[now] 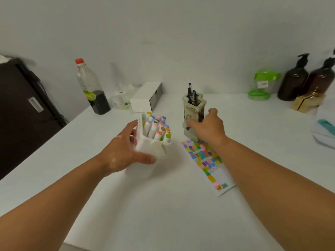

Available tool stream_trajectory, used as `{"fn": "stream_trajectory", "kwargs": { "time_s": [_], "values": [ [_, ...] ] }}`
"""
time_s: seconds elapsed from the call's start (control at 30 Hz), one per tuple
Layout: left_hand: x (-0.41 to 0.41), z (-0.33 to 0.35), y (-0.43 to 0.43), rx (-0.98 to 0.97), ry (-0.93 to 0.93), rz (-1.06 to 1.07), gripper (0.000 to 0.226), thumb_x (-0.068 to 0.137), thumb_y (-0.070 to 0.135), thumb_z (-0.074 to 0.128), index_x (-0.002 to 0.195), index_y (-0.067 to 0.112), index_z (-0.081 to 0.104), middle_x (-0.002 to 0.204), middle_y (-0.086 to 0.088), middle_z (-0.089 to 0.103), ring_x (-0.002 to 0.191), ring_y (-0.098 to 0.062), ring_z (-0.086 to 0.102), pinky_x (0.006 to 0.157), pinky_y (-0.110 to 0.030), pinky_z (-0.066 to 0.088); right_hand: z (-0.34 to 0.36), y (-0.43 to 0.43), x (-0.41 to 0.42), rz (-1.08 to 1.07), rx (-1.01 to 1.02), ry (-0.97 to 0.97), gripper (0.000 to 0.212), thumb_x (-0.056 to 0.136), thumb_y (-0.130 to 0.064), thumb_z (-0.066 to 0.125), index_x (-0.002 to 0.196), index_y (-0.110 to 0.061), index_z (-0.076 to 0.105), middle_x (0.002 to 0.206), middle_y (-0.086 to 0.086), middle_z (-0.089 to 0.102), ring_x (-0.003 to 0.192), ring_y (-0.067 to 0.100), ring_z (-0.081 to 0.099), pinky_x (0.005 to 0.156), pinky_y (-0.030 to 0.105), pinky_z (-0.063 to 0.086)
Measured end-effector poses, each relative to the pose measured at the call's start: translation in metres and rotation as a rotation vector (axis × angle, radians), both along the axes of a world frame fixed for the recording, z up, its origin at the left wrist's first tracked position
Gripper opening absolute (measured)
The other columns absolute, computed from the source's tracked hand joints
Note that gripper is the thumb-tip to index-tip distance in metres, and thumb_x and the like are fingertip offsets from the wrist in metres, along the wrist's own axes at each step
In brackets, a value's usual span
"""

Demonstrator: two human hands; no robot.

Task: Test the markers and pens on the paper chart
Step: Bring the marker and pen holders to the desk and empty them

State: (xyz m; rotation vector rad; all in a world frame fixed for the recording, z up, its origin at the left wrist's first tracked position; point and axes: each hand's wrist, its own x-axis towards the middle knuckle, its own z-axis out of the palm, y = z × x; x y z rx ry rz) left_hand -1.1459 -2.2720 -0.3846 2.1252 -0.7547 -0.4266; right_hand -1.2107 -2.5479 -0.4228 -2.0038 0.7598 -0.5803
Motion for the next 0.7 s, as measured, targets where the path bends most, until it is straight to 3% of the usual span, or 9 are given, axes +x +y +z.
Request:
{"fn": "stream_trajectory", "kwargs": {
  "time_s": [0.07, 0.13, 0.23, 0.37, 0.5, 0.6, 0.7],
  "values": [
    [0.008, 0.010, -0.001, 0.124, -0.103, -0.049, 0.118, 0.040, 0.058, 0.092, 0.139, 0.054, 0.027, 0.110, 0.033, 0.054, 0.099, -0.002, 0.059, 0.067, -0.014, 0.049, 0.002, 0.013, -0.026, 0.021, 0.001, -0.041, 0.070, 0.085, -0.033, 0.075, 0.143, -0.016, 0.040, 0.129, 0.002, 0.060, 0.105, 0.014, 0.064, 0.073, 0.018, 0.047],
    [0.018, 0.021, 0.000, 0.253, -0.268, -0.118, 0.119, 0.039, 0.059, 0.089, 0.141, 0.049, 0.027, 0.112, 0.026, 0.053, 0.099, -0.006, 0.058, 0.075, -0.020, 0.050, -0.002, 0.033, -0.052, 0.201, 0.010, -0.054, 0.073, 0.077, -0.030, 0.081, 0.140, -0.029, 0.043, 0.131, -0.009, 0.058, 0.100, -0.003, 0.062, 0.071, 0.012, 0.049],
    [0.028, 0.038, -0.003, 0.532, -0.545, -0.221, 0.128, 0.045, 0.056, 0.089, 0.151, 0.036, 0.020, 0.123, 0.004, 0.050, 0.110, -0.022, 0.050, 0.096, -0.038, 0.047, -0.006, 0.067, -0.075, 0.525, 0.033, 0.046, 0.114, 0.058, -0.051, 0.088, 0.152, -0.039, 0.026, 0.146, -0.018, 0.043, 0.123, -0.005, 0.051, 0.100, 0.027, 0.050],
    [0.023, 0.046, -0.021, 0.921, -0.913, -0.334, 0.131, 0.052, 0.054, 0.082, 0.153, 0.038, -0.001, 0.142, 0.001, 0.033, 0.130, -0.026, 0.032, 0.113, -0.056, 0.024, -0.017, 0.094, -0.062, 0.496, -0.092, 0.094, 0.134, 0.057, -0.055, 0.091, 0.158, -0.040, 0.004, 0.158, -0.017, 0.027, 0.139, 0.001, 0.036, 0.112, 0.031, 0.040],
    [0.014, 0.042, -0.036, 0.981, -1.139, -0.448, 0.128, 0.058, 0.044, 0.082, 0.150, 0.038, -0.006, 0.144, -0.002, 0.026, 0.135, -0.029, 0.025, 0.112, -0.070, 0.010, -0.036, 0.105, -0.049, 0.430, -0.162, 0.064, 0.141, 0.058, -0.057, 0.090, 0.161, -0.032, -0.002, 0.163, -0.012, 0.019, 0.141, 0.001, 0.025, 0.107, 0.023, 0.029],
    [0.019, 0.042, -0.036, 1.008, -1.207, -0.456, 0.125, 0.062, 0.043, 0.081, 0.152, 0.036, -0.006, 0.146, -0.005, 0.024, 0.135, -0.031, 0.023, 0.112, -0.071, 0.011, -0.046, 0.111, -0.047, 0.391, -0.270, 0.154, 0.140, 0.058, -0.070, 0.083, 0.160, -0.028, -0.002, 0.166, -0.008, 0.015, 0.151, 0.013, 0.015, 0.119, 0.033, 0.022],
    [0.032, 0.042, -0.027, 0.979, -1.202, -0.457, 0.128, 0.059, 0.043, 0.082, 0.151, 0.038, -0.007, 0.147, -0.004, 0.022, 0.137, -0.030, 0.021, 0.114, -0.068, 0.010, -0.048, 0.116, -0.042, 0.309, -0.397, 0.178, 0.133, 0.060, -0.080, 0.071, 0.159, -0.024, 0.003, 0.160, -0.005, 0.027, 0.147, 0.018, 0.025, 0.120, 0.043, 0.023]
  ]
}}
